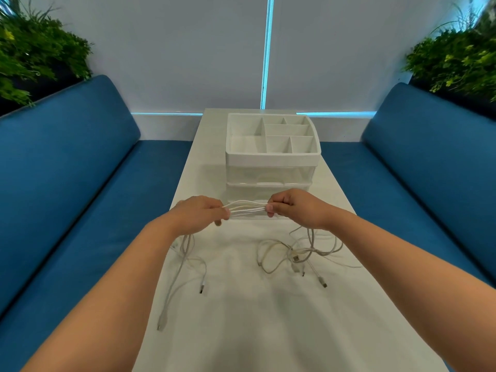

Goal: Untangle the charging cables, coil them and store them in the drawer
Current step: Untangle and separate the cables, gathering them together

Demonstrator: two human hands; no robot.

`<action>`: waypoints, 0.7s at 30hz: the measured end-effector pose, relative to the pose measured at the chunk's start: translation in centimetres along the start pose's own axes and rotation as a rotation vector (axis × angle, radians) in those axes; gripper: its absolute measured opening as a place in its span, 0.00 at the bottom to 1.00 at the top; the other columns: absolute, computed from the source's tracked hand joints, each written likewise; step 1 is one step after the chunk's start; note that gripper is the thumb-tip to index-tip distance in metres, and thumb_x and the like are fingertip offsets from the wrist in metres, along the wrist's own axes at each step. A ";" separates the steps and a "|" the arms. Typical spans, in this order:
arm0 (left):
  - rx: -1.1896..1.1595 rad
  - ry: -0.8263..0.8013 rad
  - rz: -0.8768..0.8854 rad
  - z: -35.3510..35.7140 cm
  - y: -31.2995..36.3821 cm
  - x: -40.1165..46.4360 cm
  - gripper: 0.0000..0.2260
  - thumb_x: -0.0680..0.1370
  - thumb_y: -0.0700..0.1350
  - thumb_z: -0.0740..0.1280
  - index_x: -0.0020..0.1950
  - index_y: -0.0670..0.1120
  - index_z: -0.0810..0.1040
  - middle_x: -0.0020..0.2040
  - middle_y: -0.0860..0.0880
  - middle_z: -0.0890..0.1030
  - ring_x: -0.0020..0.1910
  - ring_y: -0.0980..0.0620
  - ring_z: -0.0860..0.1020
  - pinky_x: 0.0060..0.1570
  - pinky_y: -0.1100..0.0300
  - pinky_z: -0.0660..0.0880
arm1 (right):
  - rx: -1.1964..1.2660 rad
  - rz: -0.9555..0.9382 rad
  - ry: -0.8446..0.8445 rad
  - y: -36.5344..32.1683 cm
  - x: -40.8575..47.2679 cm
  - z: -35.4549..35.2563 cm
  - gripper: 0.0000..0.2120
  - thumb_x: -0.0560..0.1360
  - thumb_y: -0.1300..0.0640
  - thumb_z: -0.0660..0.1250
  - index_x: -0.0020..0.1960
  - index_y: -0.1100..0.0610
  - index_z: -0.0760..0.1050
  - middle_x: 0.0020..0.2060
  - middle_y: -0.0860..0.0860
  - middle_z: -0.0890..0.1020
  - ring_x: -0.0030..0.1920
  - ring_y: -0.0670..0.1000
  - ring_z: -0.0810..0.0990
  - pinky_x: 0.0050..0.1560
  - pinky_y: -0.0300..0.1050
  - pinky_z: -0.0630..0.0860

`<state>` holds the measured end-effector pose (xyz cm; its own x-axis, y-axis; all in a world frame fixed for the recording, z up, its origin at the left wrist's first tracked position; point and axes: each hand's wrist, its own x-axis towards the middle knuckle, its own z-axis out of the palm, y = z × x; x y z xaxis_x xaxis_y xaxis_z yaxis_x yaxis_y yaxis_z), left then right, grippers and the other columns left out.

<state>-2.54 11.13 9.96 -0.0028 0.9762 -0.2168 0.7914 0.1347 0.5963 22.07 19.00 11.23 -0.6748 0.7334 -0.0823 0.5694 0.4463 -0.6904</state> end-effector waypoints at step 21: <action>0.194 0.359 0.207 4.8 8.3 0.5 0.32 0.77 0.71 0.41 0.47 0.54 0.79 0.39 0.54 0.82 0.42 0.52 0.80 0.47 0.54 0.75 | 0.407 -0.052 -0.265 -2.5 -1.8 1.4 0.10 0.73 0.69 0.67 0.51 0.60 0.72 0.36 0.52 0.82 0.45 0.55 0.86 0.50 0.44 0.79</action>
<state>6.95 11.96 11.08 -0.0170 0.9809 0.1937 0.8974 -0.0705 0.4356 21.19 15.80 12.11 -0.8236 0.5365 -0.1839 0.3375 0.2030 -0.9192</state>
